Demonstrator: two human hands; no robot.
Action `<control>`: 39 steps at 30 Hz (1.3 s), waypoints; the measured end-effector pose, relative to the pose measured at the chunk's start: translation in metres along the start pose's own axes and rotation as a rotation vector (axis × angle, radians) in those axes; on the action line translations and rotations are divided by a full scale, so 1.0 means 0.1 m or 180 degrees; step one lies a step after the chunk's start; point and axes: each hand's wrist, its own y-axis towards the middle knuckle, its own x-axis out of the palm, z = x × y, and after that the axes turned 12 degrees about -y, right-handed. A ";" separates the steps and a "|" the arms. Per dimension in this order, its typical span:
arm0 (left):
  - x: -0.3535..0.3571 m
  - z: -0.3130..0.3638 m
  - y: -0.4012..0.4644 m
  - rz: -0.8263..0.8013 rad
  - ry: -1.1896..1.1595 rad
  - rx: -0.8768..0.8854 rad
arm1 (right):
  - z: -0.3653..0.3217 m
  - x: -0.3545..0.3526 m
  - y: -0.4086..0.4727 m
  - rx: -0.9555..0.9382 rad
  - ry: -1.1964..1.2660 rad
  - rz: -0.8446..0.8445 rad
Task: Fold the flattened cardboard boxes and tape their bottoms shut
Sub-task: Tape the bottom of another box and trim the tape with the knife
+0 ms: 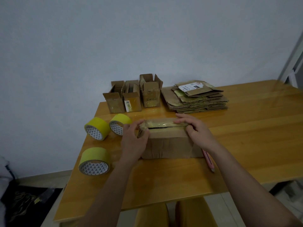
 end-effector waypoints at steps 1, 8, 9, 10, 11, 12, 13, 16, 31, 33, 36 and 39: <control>0.00 -0.01 -0.01 0.0048 0.0047 -0.0016 | -0.01 0.01 -0.01 -0.0034 -0.0052 0.0059; 0.06 0.02 0.00 0.0434 0.0261 -0.0006 | 0.04 0.01 0.03 -0.0165 -0.0306 0.0256; 0.06 0.00 0.01 0.0505 0.0253 0.0006 | 0.04 0.01 0.05 -0.0185 -0.0331 0.0244; 0.07 -0.01 0.01 0.0589 0.0253 0.0008 | 0.04 0.01 0.06 -0.0210 -0.0353 0.0234; 0.07 -0.02 0.02 0.0672 0.0247 -0.0015 | 0.04 0.00 0.07 -0.0238 -0.0366 0.0235; 0.07 -0.02 0.01 0.0744 0.0217 -0.0071 | 0.04 0.01 0.08 -0.0260 -0.0356 0.0252; 0.08 -0.03 0.01 0.0812 0.0157 -0.0155 | 0.04 0.02 0.09 -0.0271 -0.0321 0.0286; 0.09 -0.02 0.00 0.0925 -0.0085 -0.0363 | 0.07 0.09 0.09 -0.0198 -0.0059 0.0533; -0.03 -0.15 0.16 0.0724 -0.0267 -0.0447 | 0.08 0.26 0.03 0.0184 0.0721 0.0828; -0.02 -0.15 0.18 0.0741 -0.0239 -0.0415 | 0.09 0.28 0.04 0.0176 0.0739 0.0916; -0.01 -0.12 0.19 0.0794 -0.0288 -0.0418 | 0.09 0.33 0.05 0.0170 0.0606 0.1037; -0.02 -0.10 0.17 0.0759 -0.0255 -0.0333 | 0.07 0.32 0.04 -0.0014 0.0119 0.1073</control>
